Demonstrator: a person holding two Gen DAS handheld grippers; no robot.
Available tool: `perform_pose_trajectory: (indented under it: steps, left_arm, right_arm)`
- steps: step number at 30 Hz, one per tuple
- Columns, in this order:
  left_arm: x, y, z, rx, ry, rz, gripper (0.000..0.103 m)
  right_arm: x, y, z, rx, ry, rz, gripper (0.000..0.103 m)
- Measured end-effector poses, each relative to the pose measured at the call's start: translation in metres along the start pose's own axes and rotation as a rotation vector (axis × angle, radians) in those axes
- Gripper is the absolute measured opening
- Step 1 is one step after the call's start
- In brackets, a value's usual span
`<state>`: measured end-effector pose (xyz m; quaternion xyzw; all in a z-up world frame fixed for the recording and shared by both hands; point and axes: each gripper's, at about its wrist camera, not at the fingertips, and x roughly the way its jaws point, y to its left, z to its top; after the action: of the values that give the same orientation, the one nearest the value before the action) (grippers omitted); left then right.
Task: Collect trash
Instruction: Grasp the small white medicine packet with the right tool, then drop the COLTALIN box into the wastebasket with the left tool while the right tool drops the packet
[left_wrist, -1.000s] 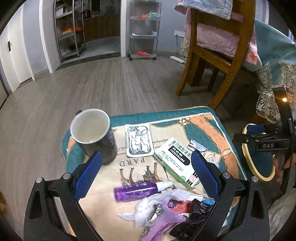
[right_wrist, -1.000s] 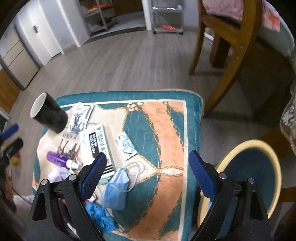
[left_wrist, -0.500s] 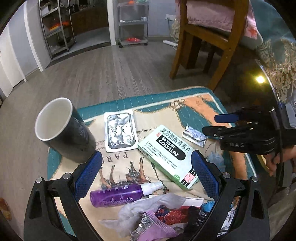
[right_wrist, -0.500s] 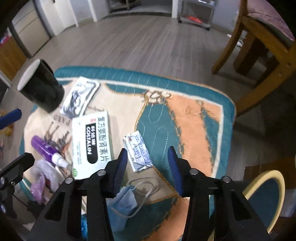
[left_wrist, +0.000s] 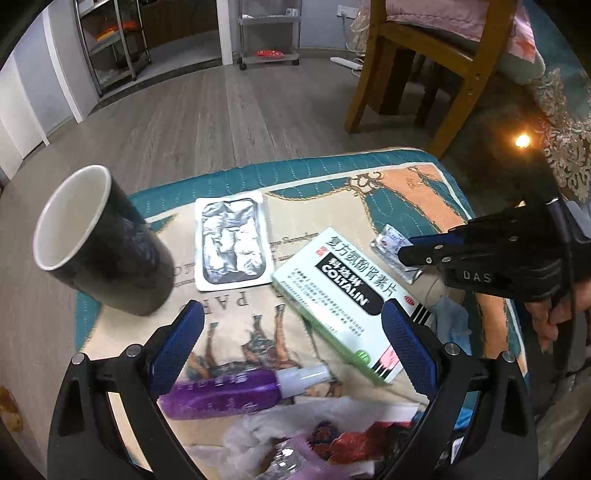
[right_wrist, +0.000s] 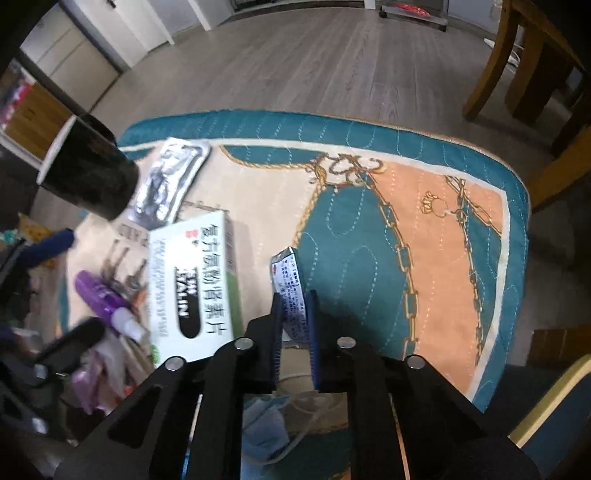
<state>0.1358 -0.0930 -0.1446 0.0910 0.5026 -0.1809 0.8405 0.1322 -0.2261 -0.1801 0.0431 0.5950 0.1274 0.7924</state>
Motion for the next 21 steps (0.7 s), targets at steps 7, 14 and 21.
perform_pose_trajectory:
  steps: [7, 14, 21]
  left_arm:
    - [0.023, -0.019, 0.009, -0.108, 0.056, -0.023, 0.095]
    - [0.049, -0.038, 0.013, -0.191, 0.131, 0.043, 0.095]
    - [0.067, -0.041, 0.015, -0.258, 0.178, 0.077, 0.095]
  right_arm:
    - [-0.035, -0.017, 0.005, 0.081, -0.092, 0.000, 0.012]
    - [-0.052, -0.054, -0.003, 0.162, -0.139, -0.032, 0.012]
    - [-0.059, -0.069, -0.014, 0.167, -0.145, -0.036, 0.012]
